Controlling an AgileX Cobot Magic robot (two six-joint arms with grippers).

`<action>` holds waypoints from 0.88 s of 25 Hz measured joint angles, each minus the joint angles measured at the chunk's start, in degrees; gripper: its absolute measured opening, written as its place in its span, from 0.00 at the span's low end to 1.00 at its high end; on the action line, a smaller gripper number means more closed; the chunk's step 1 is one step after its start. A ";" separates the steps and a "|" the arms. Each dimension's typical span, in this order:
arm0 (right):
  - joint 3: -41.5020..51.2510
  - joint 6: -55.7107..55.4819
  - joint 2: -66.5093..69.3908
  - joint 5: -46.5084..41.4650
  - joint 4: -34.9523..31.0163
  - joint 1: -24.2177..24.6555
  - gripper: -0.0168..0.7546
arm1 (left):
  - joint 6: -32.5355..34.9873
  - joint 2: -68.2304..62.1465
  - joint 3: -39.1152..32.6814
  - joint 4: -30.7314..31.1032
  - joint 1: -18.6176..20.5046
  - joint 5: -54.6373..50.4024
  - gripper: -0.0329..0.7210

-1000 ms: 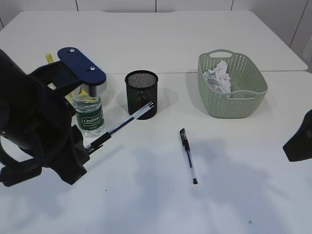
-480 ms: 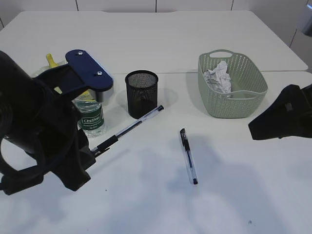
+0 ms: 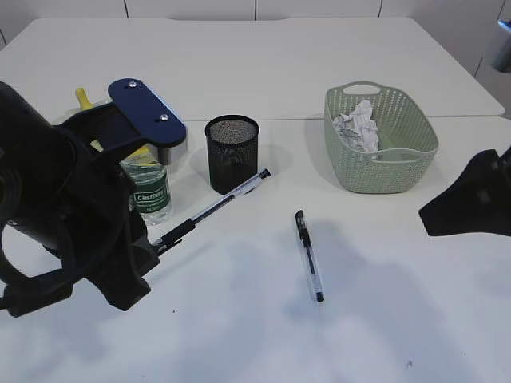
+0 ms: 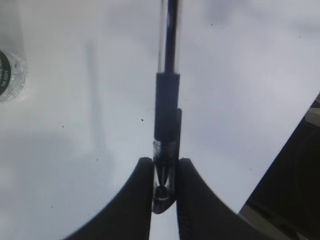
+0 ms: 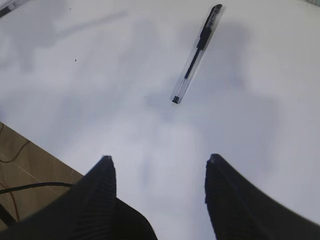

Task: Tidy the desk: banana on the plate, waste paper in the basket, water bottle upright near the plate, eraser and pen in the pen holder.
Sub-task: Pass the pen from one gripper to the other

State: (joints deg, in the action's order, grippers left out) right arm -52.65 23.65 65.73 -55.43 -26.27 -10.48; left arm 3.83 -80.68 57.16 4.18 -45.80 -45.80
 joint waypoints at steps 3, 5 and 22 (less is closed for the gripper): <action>0.00 1.40 0.00 0.52 2.24 -1.94 0.58 | 0.00 0.00 0.00 0.00 0.00 0.00 0.12; -0.51 1.65 0.00 1.01 5.42 -4.88 0.58 | 0.00 0.00 0.00 0.00 0.00 0.00 0.12; -2.77 6.62 7.38 15.60 33.05 -27.36 0.58 | 0.41 -1.72 -0.02 -0.09 0.00 1.62 0.12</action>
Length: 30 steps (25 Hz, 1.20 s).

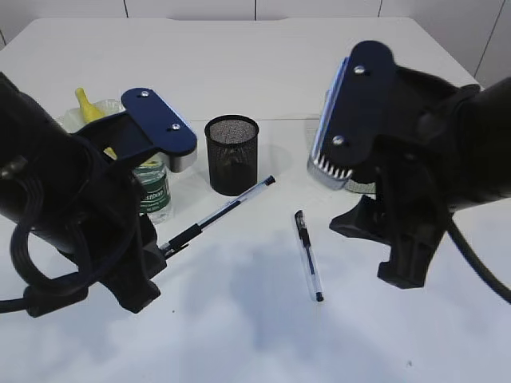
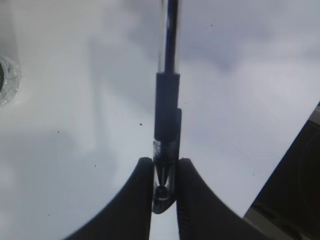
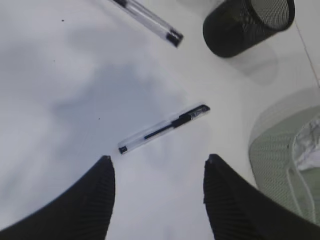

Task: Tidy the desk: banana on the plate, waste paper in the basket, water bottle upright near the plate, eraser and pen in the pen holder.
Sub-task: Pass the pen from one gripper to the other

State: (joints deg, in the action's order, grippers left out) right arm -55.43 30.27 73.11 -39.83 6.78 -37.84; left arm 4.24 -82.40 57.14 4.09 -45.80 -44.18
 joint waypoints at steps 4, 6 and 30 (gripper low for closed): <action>0.00 0.00 1.33 3.85 6.31 -4.37 0.57 | 0.41 -0.74 0.00 -0.01 0.00 0.00 0.12; 0.00 0.00 1.56 5.17 8.05 -5.33 0.58 | 0.41 -0.83 0.00 -0.01 0.00 0.00 0.12; 9.19 -18.33 5.22 21.09 43.05 -13.59 0.57 | 1.03 -0.83 0.00 -2.11 0.00 0.00 0.12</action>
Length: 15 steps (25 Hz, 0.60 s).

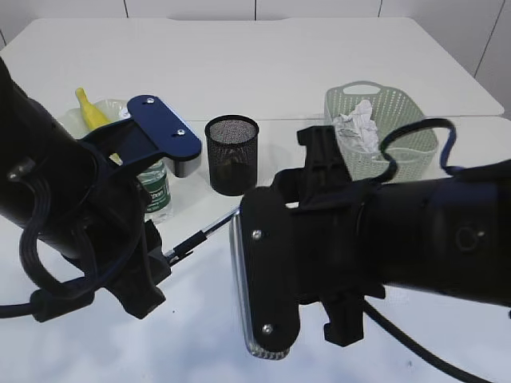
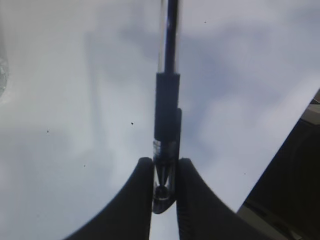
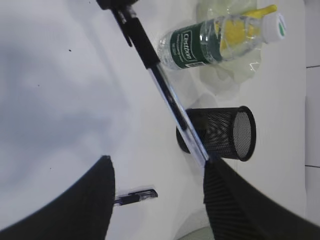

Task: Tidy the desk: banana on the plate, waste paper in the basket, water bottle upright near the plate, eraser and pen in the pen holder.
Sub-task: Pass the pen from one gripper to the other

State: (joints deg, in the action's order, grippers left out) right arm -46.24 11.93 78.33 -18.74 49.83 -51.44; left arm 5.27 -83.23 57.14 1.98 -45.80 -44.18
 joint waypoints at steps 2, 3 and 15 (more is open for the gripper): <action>0.00 -0.13 1.96 1.32 1.09 0.00 0.57 | 0.24 0.00 0.00 -0.38 0.00 0.00 0.12; 0.00 -0.25 2.88 2.02 1.51 0.00 0.57 | 0.33 0.00 0.00 -0.38 0.00 0.00 0.12; 0.00 -0.70 4.49 7.70 7.72 0.00 0.57 | 0.56 0.00 0.00 -1.02 0.00 -0.82 0.12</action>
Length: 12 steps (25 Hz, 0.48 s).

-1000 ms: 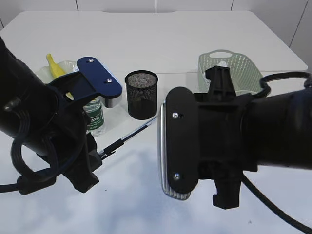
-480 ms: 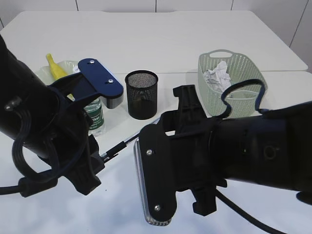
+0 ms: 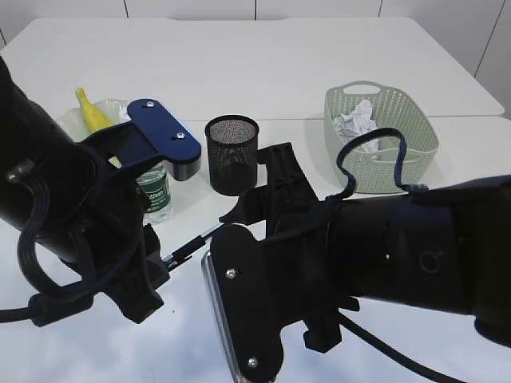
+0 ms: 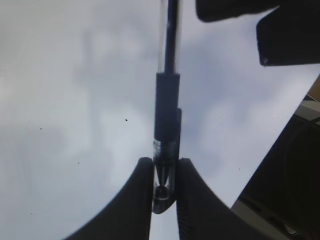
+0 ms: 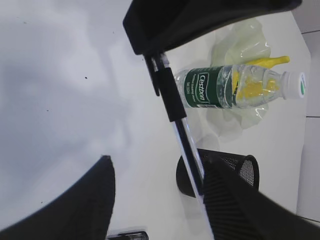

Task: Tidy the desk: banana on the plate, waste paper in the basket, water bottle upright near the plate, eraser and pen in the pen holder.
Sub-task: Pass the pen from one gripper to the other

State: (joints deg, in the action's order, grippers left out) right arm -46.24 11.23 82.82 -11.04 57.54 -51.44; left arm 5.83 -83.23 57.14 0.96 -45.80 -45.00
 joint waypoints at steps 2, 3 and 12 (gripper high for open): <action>0.00 0.00 0.61 0.14 0.96 0.00 0.57 | 0.15 0.00 0.00 -0.19 0.00 -0.31 0.12; 0.00 0.00 0.92 0.14 1.36 0.00 0.57 | 0.28 0.00 0.00 -0.60 0.00 -0.55 0.12; 0.00 0.00 2.78 0.94 5.61 0.00 0.57 | 4.20 0.00 0.00 -5.43 0.00 -2.07 0.12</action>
State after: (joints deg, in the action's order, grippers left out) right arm -46.24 11.23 85.60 -10.11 63.16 -51.44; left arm 10.02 -83.23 57.14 -4.47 -45.80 -47.07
